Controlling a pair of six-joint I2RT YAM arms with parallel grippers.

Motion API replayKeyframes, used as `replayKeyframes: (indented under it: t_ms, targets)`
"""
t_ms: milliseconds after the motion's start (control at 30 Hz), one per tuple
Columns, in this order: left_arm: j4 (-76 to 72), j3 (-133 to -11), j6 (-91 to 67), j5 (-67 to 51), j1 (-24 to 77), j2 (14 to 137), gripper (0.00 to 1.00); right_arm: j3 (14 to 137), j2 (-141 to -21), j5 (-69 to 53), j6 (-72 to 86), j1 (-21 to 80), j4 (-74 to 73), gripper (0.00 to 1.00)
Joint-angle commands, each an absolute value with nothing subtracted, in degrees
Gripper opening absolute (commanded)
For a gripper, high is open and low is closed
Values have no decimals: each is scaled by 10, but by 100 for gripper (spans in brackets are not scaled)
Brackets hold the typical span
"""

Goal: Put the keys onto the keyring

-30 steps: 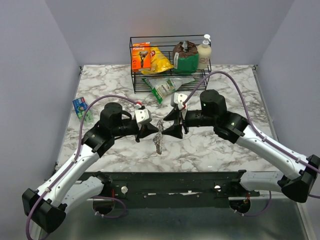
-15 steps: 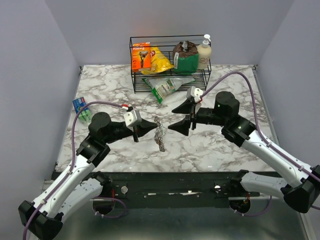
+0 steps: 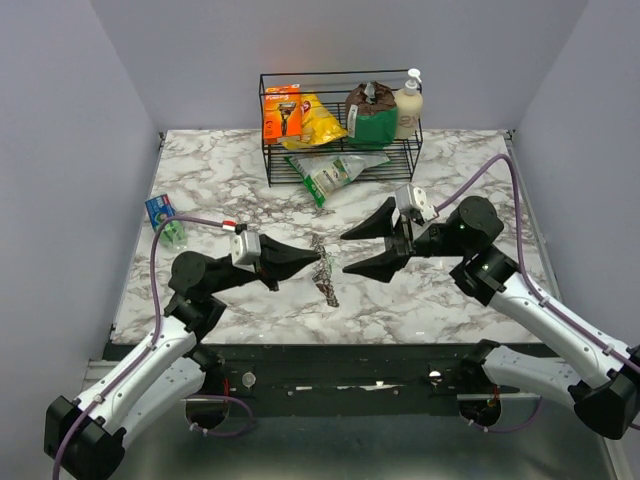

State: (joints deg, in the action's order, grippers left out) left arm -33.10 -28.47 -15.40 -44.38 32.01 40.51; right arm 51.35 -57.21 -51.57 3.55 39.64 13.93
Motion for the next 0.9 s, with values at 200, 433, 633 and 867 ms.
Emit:
replayKeyframes:
  t_ms: [200, 433, 633, 867]
  targets:
    - [-498, -288, -222, -496, 323, 417, 0, 529, -631, -599, 98, 395, 221, 55]
    - [-499, -291, -225, -507, 323, 424, 0, 530, -637, -583, 112, 395, 235, 46]
    - [-501, -293, -225, -512, 323, 430, 0, 531, -635, -586, 120, 395, 252, 53]
    - [-500, -294, -223, -514, 323, 431, 0, 533, -649, -608, 151, 397, 293, 58]
